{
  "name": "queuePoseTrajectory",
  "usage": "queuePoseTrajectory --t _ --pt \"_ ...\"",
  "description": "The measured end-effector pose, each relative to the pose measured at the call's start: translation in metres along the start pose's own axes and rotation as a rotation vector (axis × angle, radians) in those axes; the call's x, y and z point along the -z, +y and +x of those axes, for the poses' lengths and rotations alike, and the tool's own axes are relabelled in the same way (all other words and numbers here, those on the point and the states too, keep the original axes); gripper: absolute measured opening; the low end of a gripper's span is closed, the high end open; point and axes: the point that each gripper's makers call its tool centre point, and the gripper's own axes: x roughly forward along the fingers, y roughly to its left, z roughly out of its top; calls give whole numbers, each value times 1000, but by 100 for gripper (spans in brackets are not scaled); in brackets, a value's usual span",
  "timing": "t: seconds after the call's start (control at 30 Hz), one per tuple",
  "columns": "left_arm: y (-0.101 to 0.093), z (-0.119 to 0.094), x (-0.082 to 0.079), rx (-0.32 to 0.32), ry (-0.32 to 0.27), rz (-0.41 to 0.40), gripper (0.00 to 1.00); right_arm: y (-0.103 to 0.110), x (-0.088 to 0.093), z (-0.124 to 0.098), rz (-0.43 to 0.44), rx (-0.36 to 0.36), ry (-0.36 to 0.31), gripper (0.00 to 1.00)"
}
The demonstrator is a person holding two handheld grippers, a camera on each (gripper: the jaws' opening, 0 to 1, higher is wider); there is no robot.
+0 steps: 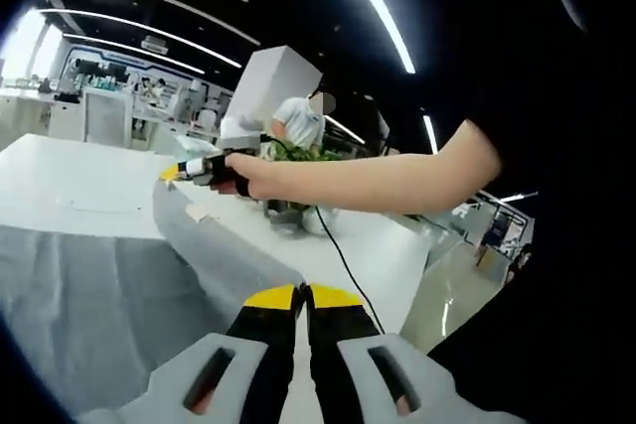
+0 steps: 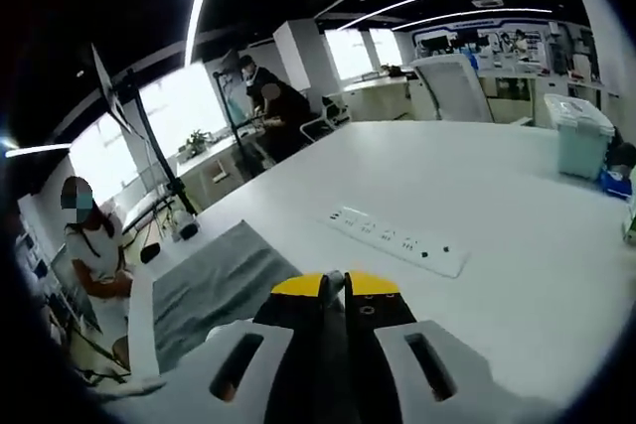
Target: Fold the towel on the table until its edges align and the towel forms a compact rectangular stack.
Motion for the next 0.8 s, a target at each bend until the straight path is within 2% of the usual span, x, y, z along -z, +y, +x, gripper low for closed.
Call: queuePoseTrajectory --t 0.2,0.3,0.43,0.8 --pt "12 -19 -9 17 -26 -33 3 17 -9 15 2 -4 1 4" --pt "18 -26 -16 39 -26 -24 3 21 -13 22 30 -5 -1 4" --pt "27 -37 -25 55 -40 -16 3 34 -19 32 22 5 3 4" --pt "61 -67 -37 106 -42 7 3 43 -41 50 32 56 -9 4"
